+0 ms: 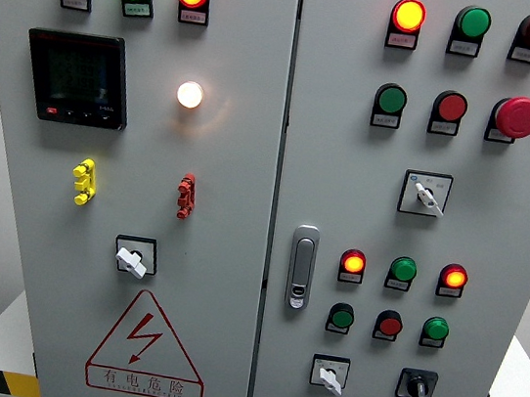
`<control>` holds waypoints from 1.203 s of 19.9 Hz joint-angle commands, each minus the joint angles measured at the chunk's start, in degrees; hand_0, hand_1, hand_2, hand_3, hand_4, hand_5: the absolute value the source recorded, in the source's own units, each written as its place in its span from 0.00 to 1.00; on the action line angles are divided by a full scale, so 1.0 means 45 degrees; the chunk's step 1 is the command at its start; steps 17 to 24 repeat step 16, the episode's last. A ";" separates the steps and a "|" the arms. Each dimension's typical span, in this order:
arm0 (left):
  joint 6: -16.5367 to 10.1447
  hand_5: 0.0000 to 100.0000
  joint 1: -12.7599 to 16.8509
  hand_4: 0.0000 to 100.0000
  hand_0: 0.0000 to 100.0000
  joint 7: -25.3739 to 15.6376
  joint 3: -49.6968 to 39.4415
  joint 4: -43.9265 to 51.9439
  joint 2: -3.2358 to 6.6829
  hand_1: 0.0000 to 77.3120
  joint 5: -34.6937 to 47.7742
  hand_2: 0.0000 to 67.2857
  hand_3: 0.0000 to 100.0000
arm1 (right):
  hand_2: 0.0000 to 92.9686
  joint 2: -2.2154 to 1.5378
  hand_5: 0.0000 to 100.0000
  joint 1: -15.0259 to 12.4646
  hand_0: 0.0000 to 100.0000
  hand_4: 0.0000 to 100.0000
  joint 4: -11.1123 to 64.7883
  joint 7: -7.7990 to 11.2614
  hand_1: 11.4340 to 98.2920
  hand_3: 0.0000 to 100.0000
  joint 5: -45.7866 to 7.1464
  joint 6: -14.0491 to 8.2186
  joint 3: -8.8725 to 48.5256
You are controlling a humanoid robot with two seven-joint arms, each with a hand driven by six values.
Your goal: Turn on light switch 1
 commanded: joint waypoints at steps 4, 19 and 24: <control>0.0071 0.00 0.0213 0.00 0.00 0.0164 0.0031 0.0038 -0.0025 0.00 -0.0007 0.01 0.00 | 0.00 0.0000 0.11 0.0001 0.00 0.19 0.0002 0.0001 0.09 0.20 0.0000 0.0000 -0.0001; 0.0130 0.00 0.0604 0.00 0.00 0.0399 -0.0008 0.0038 -0.0084 0.00 -0.0065 0.00 0.00 | 0.00 0.0000 0.11 0.0001 0.00 0.19 0.0002 0.0001 0.09 0.20 0.0000 0.0000 -0.0001; 0.0130 0.00 0.0604 0.00 0.00 0.0399 -0.0008 0.0038 -0.0084 0.00 -0.0065 0.00 0.00 | 0.00 0.0000 0.11 0.0001 0.00 0.19 0.0002 0.0001 0.09 0.20 0.0000 0.0000 -0.0001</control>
